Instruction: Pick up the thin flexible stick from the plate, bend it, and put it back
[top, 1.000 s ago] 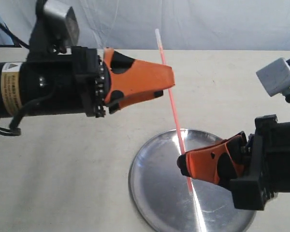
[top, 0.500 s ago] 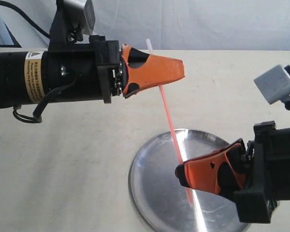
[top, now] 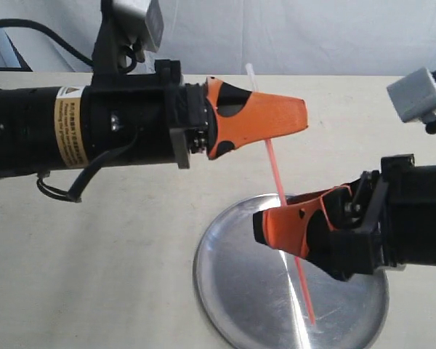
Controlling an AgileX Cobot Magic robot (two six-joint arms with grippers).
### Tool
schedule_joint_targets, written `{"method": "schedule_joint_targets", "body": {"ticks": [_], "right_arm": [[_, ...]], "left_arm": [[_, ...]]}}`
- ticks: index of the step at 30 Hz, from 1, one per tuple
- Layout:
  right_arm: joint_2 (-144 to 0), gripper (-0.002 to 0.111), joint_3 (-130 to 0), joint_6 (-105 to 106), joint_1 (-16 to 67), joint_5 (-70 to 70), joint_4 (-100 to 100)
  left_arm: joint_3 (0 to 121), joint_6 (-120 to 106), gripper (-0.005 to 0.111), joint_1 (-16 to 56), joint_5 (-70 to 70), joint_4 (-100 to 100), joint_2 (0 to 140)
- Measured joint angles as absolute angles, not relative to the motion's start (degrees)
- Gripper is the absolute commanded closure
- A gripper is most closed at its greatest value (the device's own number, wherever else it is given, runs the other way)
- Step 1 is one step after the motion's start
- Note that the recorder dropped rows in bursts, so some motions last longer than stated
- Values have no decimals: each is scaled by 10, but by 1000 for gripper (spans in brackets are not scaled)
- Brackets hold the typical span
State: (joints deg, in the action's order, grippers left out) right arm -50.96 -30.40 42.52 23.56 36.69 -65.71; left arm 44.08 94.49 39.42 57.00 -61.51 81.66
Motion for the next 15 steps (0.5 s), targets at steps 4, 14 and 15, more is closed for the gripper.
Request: {"method": "schedule_joint_targets", "body": {"ticks": [4, 14, 15], "right_arm": [[-540, 60, -304, 425, 236, 390, -650], [-570, 109, -304, 428, 236, 465, -647], [-569, 109, -304, 428, 236, 469, -645]], "left_arm": [[441, 920, 107, 411, 560, -596, 817], [441, 878, 107, 415, 520, -590, 817], [441, 872, 107, 415, 511, -597, 817]]}}
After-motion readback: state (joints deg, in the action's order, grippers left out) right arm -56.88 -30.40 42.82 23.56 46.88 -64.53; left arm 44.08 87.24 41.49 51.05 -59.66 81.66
